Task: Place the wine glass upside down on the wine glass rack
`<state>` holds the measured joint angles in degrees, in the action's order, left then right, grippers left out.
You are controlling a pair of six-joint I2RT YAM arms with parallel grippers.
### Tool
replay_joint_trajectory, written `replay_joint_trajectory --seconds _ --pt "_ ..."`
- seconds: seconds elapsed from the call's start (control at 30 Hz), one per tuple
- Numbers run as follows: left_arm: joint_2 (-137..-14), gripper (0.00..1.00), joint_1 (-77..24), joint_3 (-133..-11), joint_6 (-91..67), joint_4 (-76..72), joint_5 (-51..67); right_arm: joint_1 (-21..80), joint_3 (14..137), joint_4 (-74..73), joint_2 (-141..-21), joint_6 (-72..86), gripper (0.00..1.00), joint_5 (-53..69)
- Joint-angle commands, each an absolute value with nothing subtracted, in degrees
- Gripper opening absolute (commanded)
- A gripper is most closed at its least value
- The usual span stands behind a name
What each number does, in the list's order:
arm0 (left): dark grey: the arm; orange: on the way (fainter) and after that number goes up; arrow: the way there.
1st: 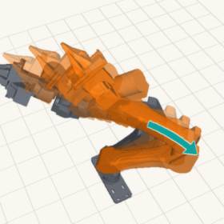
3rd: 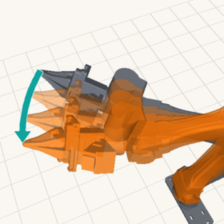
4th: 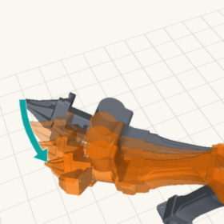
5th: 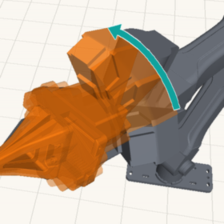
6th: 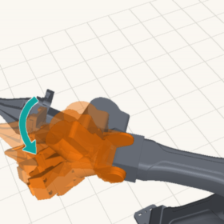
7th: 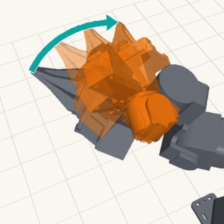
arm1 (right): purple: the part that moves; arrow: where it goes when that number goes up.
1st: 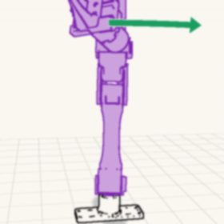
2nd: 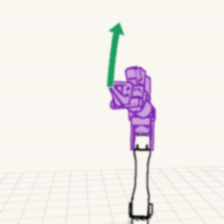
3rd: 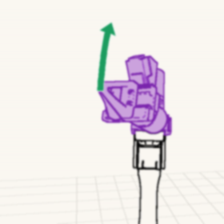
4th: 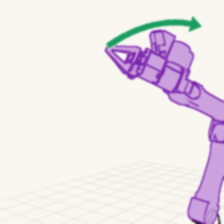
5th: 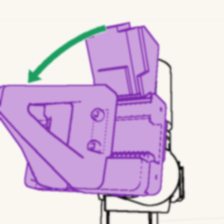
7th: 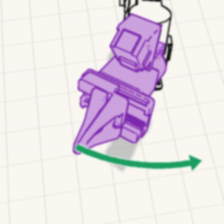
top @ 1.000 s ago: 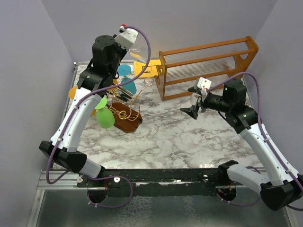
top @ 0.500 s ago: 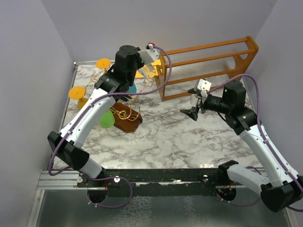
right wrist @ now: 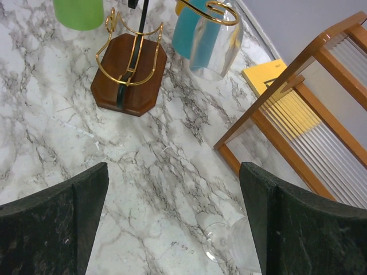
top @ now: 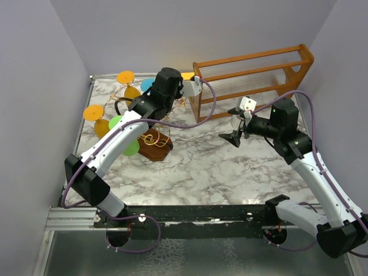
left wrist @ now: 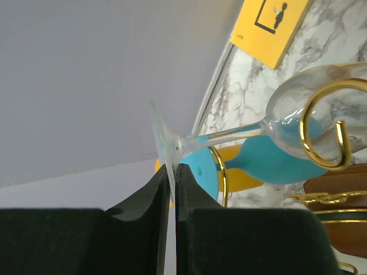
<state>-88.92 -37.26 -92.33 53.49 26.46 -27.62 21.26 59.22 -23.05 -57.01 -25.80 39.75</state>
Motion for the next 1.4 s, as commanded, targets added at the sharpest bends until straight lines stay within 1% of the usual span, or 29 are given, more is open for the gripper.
replay_joint_trajectory --seconds 0.0,0.63,1.37 --pt "-85.30 0.00 -38.24 -91.31 55.00 28.89 -23.78 21.01 59.36 -22.26 -56.58 -26.24 0.95 40.37" --pt "-83.01 0.00 -41.55 -92.54 54.65 40.58 -16.62 21.01 59.10 -22.55 -57.24 -26.75 0.95 40.06" --pt "-81.95 0.00 -42.35 -95.31 53.82 43.49 -11.04 21.01 58.49 -22.39 -57.87 -27.36 0.95 39.36"
